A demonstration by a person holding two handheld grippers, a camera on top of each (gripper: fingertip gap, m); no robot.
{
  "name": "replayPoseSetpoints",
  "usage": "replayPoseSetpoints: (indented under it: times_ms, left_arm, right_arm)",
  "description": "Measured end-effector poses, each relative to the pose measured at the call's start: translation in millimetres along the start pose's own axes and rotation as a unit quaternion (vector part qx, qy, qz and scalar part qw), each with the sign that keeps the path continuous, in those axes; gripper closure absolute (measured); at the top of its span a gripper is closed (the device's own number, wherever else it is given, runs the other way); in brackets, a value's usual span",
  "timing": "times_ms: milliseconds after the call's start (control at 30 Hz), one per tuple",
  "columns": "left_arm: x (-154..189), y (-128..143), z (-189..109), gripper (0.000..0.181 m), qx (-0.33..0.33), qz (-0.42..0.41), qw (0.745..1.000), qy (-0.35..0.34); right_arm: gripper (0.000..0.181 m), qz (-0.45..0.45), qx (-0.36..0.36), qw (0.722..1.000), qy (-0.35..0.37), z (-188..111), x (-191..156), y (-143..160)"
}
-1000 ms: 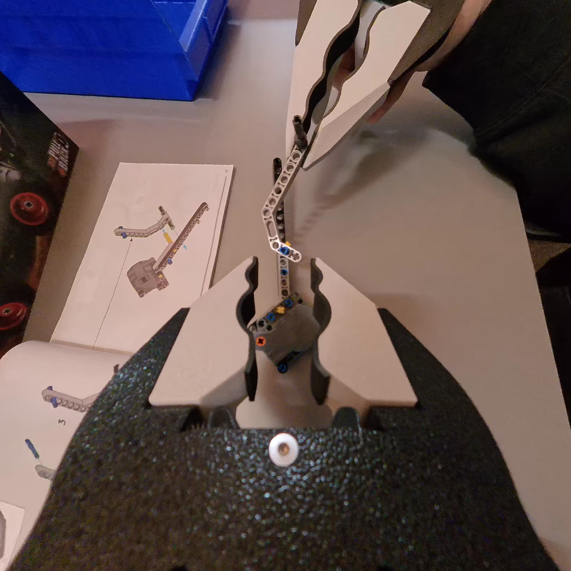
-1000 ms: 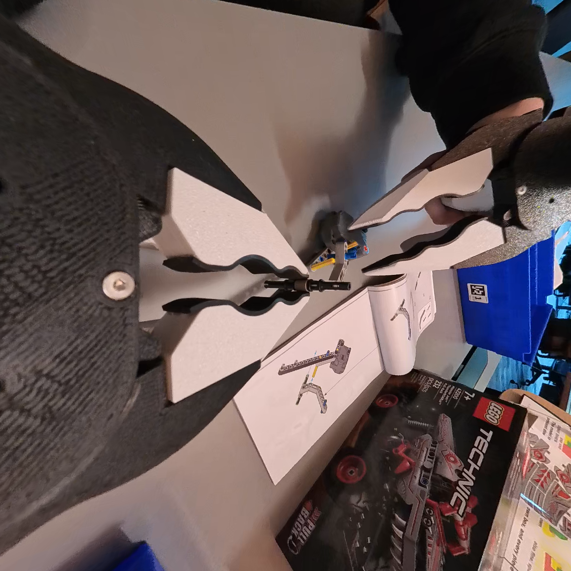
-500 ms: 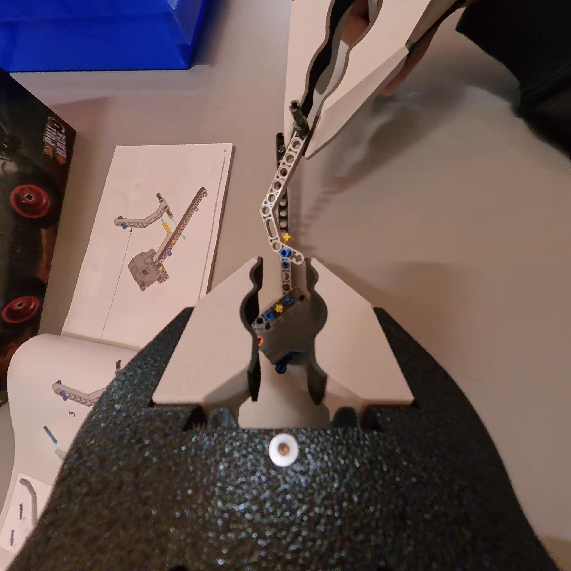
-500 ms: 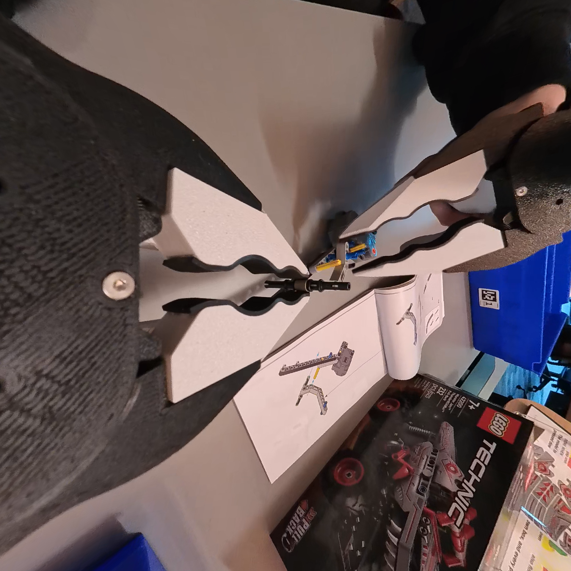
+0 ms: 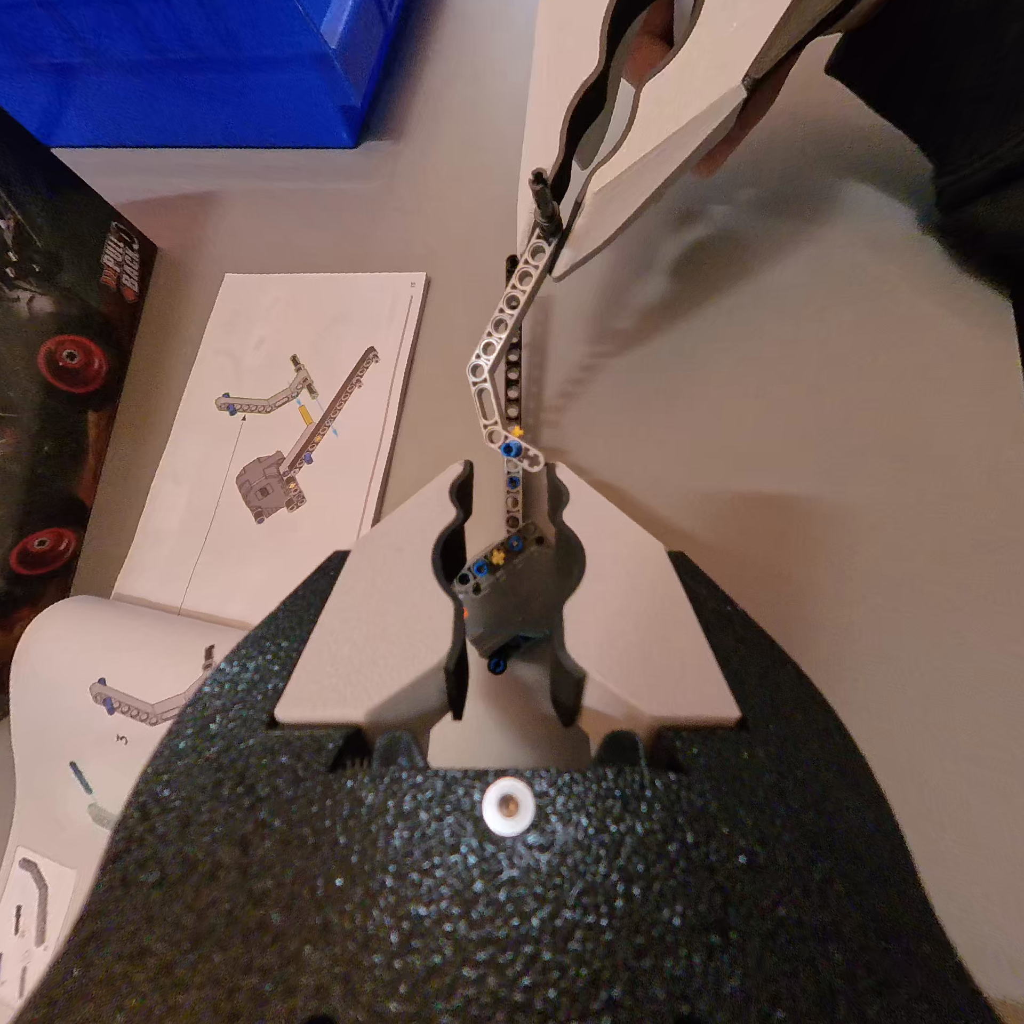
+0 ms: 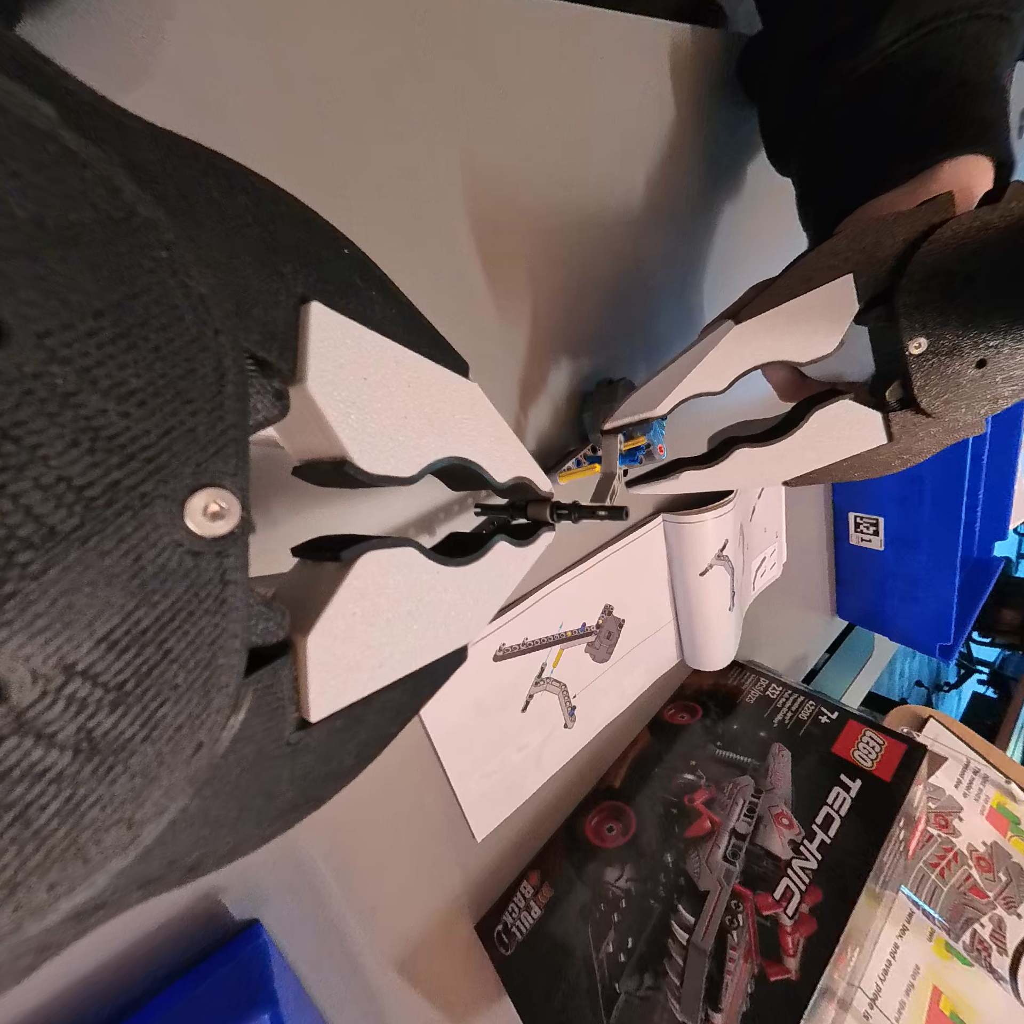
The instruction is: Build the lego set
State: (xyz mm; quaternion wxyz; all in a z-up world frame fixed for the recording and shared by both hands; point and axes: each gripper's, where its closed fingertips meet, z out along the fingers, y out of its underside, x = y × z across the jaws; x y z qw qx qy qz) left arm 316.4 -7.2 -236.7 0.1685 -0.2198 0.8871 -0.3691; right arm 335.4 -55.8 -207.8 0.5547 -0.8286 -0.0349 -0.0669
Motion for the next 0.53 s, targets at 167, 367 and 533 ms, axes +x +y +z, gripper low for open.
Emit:
replayPoseSetpoints:
  times_ms: [167,367,533]
  left_arm:
    - [0.2,-2.0,1.4,0.160,0.006,-0.017,1.000,-0.007]
    - [-1.7,-2.9,4.0,0.165,0.003,-0.059,0.998,-0.018]
    - [-2.4,-0.3,7.0,0.168,-0.006,-0.087,0.996,-0.032]
  right_arm:
    - [0.177,-0.006,0.002,1.000,0.004,1.4,0.7,-2.0]
    - [0.177,-0.006,0.012,1.000,0.003,3.8,1.5,-1.3]
    - [0.177,-0.011,-0.018,1.000,0.004,5.8,1.7,11.2]
